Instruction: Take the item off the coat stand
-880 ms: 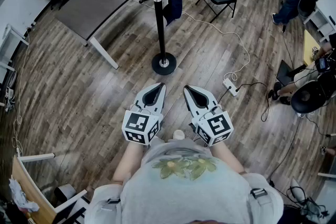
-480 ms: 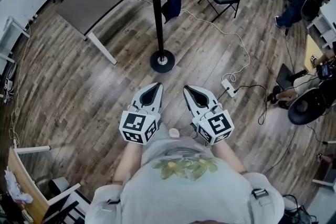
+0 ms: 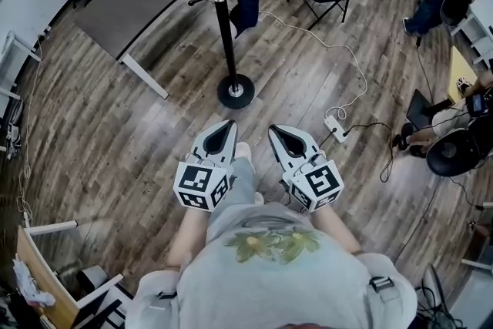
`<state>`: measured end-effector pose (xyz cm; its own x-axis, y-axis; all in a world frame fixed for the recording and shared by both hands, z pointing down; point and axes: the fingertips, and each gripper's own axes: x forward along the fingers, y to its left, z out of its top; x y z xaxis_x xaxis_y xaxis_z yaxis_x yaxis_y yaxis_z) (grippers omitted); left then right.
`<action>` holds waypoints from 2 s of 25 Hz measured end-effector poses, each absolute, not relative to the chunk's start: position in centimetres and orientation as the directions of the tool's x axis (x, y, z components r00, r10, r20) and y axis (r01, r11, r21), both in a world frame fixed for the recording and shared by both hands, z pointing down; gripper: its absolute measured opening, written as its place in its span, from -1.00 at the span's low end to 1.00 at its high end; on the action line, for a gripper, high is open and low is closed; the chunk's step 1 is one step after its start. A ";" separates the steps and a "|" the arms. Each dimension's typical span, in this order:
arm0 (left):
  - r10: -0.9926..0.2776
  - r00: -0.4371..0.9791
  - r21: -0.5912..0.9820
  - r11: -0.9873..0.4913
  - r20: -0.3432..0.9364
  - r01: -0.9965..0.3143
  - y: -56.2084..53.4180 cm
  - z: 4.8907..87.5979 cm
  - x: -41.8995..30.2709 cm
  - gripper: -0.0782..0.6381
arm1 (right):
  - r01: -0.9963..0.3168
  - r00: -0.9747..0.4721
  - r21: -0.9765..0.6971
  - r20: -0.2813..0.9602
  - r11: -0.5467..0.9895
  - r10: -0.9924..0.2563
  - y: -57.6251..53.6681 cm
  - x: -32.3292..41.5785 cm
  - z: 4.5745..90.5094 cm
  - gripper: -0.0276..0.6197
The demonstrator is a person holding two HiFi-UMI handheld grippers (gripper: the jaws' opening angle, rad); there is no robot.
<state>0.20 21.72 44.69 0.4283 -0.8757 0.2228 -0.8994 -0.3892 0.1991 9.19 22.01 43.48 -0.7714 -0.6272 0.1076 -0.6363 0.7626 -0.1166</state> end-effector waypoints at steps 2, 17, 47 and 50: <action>-0.876 0.427 0.199 -0.388 0.224 -0.900 20.3 44.8 0.0 -0.74 | -0.639 -0.769 -0.118 0.107 0.760 -0.630 20.6 9.2 43.6 -0.90; -0.883 0.439 0.183 -0.410 0.164 -0.893 4.3 42.6 -4.6 -0.74 | -0.681 -0.732 -0.072 0.101 0.729 -0.674 4.1 5.8 42.1 -0.83; -0.845 0.501 0.218 -0.461 0.188 -0.860 -8.1 45.1 -7.6 -0.74 | -0.750 -0.659 -0.065 0.163 0.658 -0.735 -12.1 3.9 44.9 -0.37; -0.846 0.499 0.211 -0.461 0.188 -0.862 -9.7 45.2 -8.0 -0.74 | -0.757 -0.651 -0.066 0.162 0.650 -0.742 -13.8 3.8 45.3 -0.34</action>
